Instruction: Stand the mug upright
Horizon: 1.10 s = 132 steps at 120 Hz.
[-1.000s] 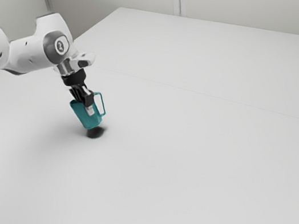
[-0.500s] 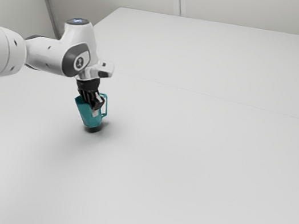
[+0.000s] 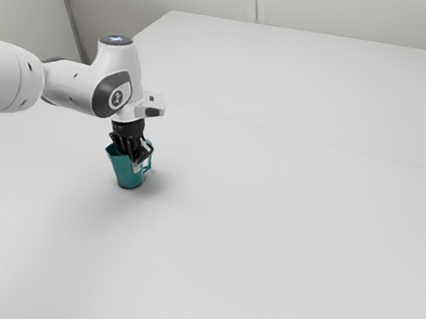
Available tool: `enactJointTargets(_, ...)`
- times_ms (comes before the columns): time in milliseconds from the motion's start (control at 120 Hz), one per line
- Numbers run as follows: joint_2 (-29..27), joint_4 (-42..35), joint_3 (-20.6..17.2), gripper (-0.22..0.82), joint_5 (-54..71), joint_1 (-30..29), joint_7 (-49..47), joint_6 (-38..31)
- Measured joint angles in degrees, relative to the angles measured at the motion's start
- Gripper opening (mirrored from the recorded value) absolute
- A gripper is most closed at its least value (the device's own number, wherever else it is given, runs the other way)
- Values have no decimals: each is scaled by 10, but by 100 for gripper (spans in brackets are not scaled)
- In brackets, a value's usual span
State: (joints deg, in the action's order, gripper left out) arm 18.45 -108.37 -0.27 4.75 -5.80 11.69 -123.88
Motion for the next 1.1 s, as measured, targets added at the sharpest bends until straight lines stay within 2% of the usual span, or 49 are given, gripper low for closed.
enactJointTargets(58,2,0,0,-18,1,0,-7,0)
enactJointTargets(108,3,-1,0,-13,-1,0,-12,-1)
enactJointTargets(358,4,0,0,27,-6,0,-28,0)
enactJointTargets(533,0,1,0,45,-7,0,-35,1)
enactJointTargets(683,-13,3,0,53,-7,0,-40,5)
enactJointTargets(867,-47,1,0,57,-8,8,-44,9)
enactJointTargets(1042,-119,-5,7,59,-13,29,-46,38)
enactJointTargets(1100,-147,-4,31,59,-16,58,-47,57)
